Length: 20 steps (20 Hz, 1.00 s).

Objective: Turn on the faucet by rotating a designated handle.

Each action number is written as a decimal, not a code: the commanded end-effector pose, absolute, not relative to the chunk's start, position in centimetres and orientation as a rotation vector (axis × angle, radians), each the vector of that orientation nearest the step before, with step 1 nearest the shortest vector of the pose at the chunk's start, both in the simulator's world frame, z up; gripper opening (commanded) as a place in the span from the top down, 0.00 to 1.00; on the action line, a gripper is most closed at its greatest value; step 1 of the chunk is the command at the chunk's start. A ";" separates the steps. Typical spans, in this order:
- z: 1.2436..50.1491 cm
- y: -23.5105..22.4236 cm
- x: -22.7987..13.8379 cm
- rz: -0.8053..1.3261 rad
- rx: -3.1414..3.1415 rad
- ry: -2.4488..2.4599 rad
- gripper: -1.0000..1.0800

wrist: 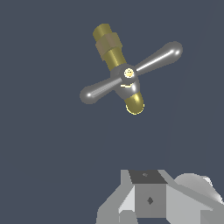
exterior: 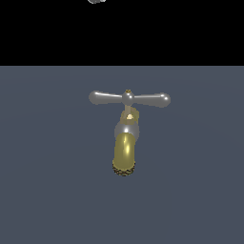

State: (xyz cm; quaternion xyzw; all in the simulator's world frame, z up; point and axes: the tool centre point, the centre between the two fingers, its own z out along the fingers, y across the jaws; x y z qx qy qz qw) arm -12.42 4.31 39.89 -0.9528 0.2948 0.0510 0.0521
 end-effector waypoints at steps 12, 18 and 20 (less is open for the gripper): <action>33.9 5.9 -6.4 0.181 -2.697 1.409 1.00; 30.9 6.5 -4.0 0.174 -2.590 1.633 1.00; 29.9 6.7 -3.3 0.168 -2.551 1.706 1.00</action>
